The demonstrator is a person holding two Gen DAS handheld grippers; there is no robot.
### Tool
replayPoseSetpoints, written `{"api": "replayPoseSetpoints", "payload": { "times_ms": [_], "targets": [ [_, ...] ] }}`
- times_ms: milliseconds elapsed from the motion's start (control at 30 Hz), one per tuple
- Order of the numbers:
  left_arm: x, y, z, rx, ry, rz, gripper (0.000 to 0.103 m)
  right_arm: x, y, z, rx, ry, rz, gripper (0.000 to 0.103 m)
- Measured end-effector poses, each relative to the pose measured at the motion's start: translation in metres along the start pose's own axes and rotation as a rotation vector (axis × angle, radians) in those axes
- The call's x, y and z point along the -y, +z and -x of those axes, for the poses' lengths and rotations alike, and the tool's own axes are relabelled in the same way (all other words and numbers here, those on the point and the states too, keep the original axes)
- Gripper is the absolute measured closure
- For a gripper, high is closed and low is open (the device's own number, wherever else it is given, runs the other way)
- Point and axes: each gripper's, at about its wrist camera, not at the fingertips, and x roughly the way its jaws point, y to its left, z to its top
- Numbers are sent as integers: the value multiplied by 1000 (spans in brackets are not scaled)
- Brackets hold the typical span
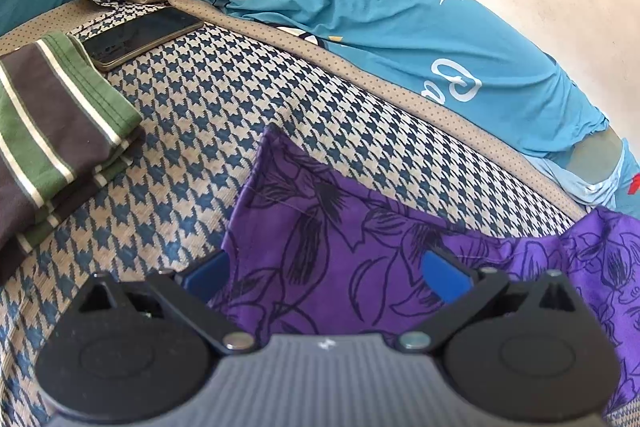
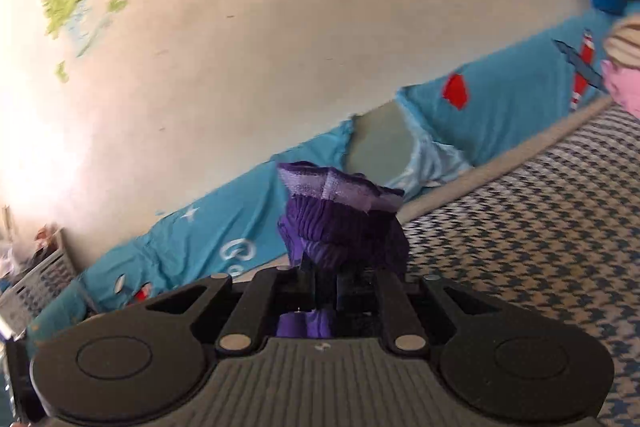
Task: Fold clothes
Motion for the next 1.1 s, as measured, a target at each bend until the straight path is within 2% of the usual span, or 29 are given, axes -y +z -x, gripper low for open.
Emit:
{"api": "replayPoseSetpoints", "payload": {
  "times_ms": [100, 167, 267, 333, 367, 433, 633, 733, 867, 933, 1100],
  "targets": [
    [6, -3, -1, 0, -3, -14, 0, 28, -1, -6, -25, -151, -65, 93],
    [10, -5, -1, -1, -2, -26, 0, 41, -2, -7, -45, -173, -110, 93],
    [15, -7, -3, -4, 2, -39, 0, 60, -4, -8, -75, -206, -178, 87],
    [18, -8, -4, -7, 2, -43, 0, 72, -5, -9, -94, -227, -223, 66],
    [19, -8, -5, -8, 2, -43, 0, 78, -7, -6, -99, -232, -244, 62],
    [21, -9, -6, -10, 1, -44, 0, 88, -10, -3, -112, -232, -301, 55],
    [24, -11, -8, -15, 3, -52, 0, 114, -24, 1, -174, -205, -456, 53],
    [23, -12, -9, -20, 4, -48, 0, 118, -34, -5, -221, -199, -485, 53],
    [22, -13, -10, -26, 1, -47, 0, 115, -37, -13, -215, -189, -474, 52],
    [21, -13, -10, -27, 4, -49, 0, 111, -38, -20, -218, -177, -456, 46],
    [21, -13, -11, -31, 3, -49, 0, 101, -40, -40, -234, -121, -418, 46]
  ]
}}
